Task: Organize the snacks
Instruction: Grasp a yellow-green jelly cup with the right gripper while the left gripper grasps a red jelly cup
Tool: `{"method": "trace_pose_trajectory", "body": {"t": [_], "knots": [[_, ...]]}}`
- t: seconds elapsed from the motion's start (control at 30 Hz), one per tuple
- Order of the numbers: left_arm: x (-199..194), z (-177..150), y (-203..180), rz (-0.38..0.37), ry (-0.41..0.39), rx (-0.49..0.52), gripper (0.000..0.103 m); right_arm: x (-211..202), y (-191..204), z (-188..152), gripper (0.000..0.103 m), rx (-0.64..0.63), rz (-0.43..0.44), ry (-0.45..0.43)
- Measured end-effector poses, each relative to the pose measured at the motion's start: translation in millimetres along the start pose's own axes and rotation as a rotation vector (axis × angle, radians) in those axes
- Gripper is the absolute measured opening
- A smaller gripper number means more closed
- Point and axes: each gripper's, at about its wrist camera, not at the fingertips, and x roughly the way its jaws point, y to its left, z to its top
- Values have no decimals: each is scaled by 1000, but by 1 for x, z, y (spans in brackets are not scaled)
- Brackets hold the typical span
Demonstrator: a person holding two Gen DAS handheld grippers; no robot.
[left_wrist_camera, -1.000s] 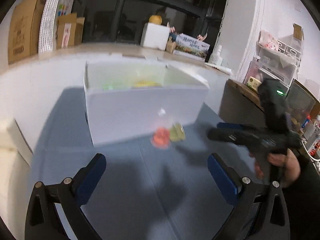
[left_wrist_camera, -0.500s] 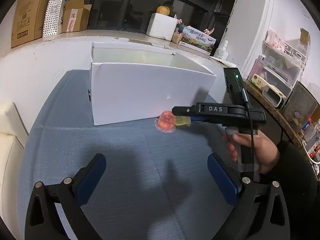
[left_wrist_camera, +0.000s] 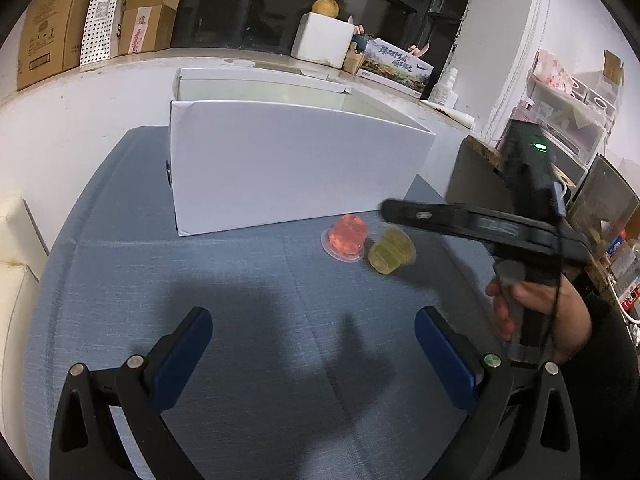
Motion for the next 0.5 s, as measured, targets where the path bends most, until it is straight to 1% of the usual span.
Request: {"method": "trace_pose_trajectory", "body": {"t": [0.03, 0.07, 0.13, 0.23, 0.27, 0.3, 0.33, 0.37, 0.4, 0.5], "knots": [[1, 0, 0, -2, 1, 1, 103, -8, 5, -4, 84, -31, -19, -30], [2, -1, 0, -2, 5, 1, 103, -9, 6, -4, 84, -54, -27, -39], [3, -1, -1, -1, 11, 5, 103, -13, 13, -7, 84, -94, -47, -18], [4, -1, -4, -2, 13, 12, 103, -13, 21, -16, 84, -141, -103, 29], [5, -1, -4, -1, 16, 14, 103, -9, 23, -19, 84, -164, -103, 42], [5, -2, -4, 1, 18, 15, 103, -4, 25, -22, 79, -192, -117, 58], [7, -1, -4, 2, 22, 16, 103, 2, 26, -24, 73, -213, -144, 72], [8, -2, -4, 1, 26, 16, 103, 8, 25, -25, 46, -223, -155, 94], [8, -2, -3, 2, 27, 17, 103, 14, 21, -28, 44, -216, -162, 127], [9, -3, -2, 7, 27, 13, 103, 9, 18, -31, 42, -197, -152, 117]]}}
